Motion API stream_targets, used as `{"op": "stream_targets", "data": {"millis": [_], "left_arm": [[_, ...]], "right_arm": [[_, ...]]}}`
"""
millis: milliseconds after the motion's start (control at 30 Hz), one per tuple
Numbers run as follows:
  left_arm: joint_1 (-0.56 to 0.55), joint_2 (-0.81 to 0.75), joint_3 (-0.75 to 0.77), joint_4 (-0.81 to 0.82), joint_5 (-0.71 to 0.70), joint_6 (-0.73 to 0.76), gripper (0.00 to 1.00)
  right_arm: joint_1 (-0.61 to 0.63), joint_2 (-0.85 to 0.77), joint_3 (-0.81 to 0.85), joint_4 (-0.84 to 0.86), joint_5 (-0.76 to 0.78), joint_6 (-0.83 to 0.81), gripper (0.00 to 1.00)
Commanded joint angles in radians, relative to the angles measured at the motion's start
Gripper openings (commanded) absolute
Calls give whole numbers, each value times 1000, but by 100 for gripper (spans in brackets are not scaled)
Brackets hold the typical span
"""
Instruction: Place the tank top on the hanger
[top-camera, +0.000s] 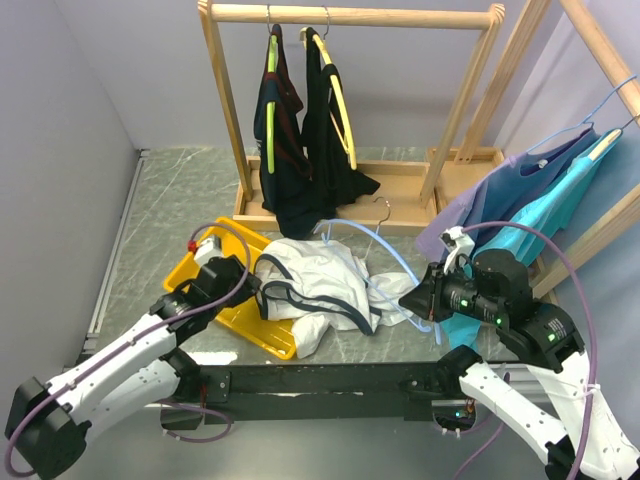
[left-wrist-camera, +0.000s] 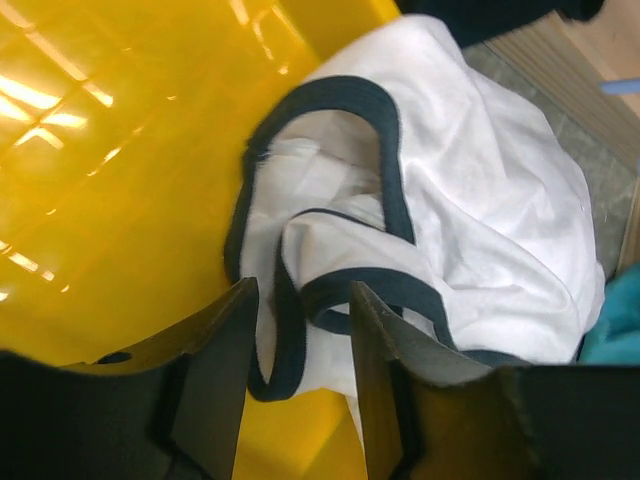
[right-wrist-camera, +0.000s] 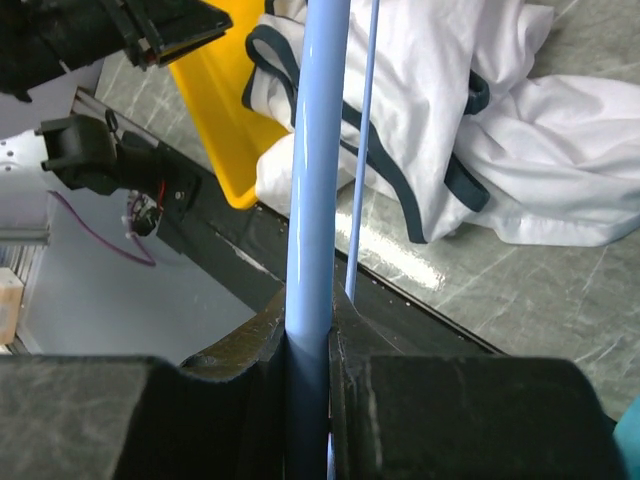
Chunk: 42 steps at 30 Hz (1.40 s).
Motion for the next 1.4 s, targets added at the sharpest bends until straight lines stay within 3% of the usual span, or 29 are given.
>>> {"op": "stream_targets", "data": {"millis": [0,167,533,700,1000,1200,1367], "left_arm": [[-4,44,12,173,127,125,52],[-16,128,81,133,98,145,59],[-105,276,141,64,-66,165,39],[-121,276,127,36,-135,134,36],[-124,285,83,133,-95,171,42],[-124,314,97,135,-115,185,31],[-125,302,91,127,-98,197,31]], "right_arm": [[5,-28,26,30,-9,-31,0],[5,-20,73,18,27,-46,0],[11,1,136,-37,-53,-83,0],[15,-13,158,-36,-95,-57,0],[14,-11,112,-19,-184,-35,0],[17,-10,82,-25,-208,-37,0],[28,2,131,-58,-176,-49,0]]}}
